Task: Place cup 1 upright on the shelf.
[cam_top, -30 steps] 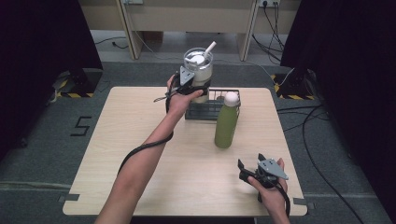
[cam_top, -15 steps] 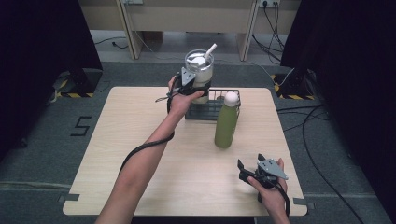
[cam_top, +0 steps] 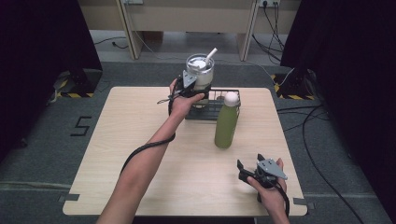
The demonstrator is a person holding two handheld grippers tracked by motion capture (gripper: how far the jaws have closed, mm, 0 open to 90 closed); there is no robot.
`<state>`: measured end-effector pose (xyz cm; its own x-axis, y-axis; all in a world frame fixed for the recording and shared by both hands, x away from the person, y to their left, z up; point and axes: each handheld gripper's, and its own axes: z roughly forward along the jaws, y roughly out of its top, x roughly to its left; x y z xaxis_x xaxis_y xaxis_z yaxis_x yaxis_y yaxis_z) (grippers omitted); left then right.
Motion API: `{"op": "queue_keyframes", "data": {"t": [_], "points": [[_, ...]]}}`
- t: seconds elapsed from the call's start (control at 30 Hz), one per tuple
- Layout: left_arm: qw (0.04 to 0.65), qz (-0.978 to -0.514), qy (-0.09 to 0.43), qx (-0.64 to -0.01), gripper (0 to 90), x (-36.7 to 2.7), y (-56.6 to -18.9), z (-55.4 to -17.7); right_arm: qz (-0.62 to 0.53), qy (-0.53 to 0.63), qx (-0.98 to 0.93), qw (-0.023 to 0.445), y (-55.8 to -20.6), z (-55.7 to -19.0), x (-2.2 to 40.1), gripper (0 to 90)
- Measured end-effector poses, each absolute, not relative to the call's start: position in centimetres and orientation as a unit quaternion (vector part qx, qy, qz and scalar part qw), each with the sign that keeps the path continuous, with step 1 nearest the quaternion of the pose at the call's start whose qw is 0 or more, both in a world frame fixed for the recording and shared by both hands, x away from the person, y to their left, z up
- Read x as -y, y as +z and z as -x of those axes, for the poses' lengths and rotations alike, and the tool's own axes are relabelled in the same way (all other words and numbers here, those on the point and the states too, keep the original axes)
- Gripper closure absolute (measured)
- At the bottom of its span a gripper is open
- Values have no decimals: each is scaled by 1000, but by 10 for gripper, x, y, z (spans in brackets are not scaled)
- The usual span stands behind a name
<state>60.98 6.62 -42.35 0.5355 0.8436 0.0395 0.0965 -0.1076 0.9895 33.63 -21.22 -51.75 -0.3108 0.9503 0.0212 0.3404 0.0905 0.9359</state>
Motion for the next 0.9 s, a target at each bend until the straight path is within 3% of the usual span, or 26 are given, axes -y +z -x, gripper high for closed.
{"op": "queue_keyframes", "data": {"t": [0.9], "points": [[560,-675,319,-360,88,-63,-437,-613,-487,464,-663,328,-518,-337,212,154]]}}
